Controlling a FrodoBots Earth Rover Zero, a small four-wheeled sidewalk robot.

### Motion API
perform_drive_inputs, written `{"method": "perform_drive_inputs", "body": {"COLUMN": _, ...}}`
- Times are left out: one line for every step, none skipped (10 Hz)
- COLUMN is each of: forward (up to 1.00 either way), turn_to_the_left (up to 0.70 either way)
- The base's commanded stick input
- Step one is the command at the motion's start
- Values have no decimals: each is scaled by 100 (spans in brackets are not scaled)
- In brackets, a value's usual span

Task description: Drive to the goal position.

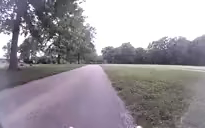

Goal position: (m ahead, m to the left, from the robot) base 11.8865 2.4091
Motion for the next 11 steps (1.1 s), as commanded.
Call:
{"method": "perform_drive_inputs", "body": {"forward": 70, "turn_to_the_left": 0}}
{"method": "perform_drive_inputs", "body": {"forward": 70, "turn_to_the_left": 0}}
{"method": "perform_drive_inputs", "body": {"forward": 70, "turn_to_the_left": 0}}
{"method": "perform_drive_inputs", "body": {"forward": 70, "turn_to_the_left": 0}}
{"method": "perform_drive_inputs", "body": {"forward": 70, "turn_to_the_left": 0}}
{"method": "perform_drive_inputs", "body": {"forward": 70, "turn_to_the_left": 0}}
{"method": "perform_drive_inputs", "body": {"forward": 70, "turn_to_the_left": 0}}
{"method": "perform_drive_inputs", "body": {"forward": 70, "turn_to_the_left": 0}}
{"method": "perform_drive_inputs", "body": {"forward": 70, "turn_to_the_left": 0}}
{"method": "perform_drive_inputs", "body": {"forward": 70, "turn_to_the_left": 0}}
{"method": "perform_drive_inputs", "body": {"forward": 70, "turn_to_the_left": 0}}
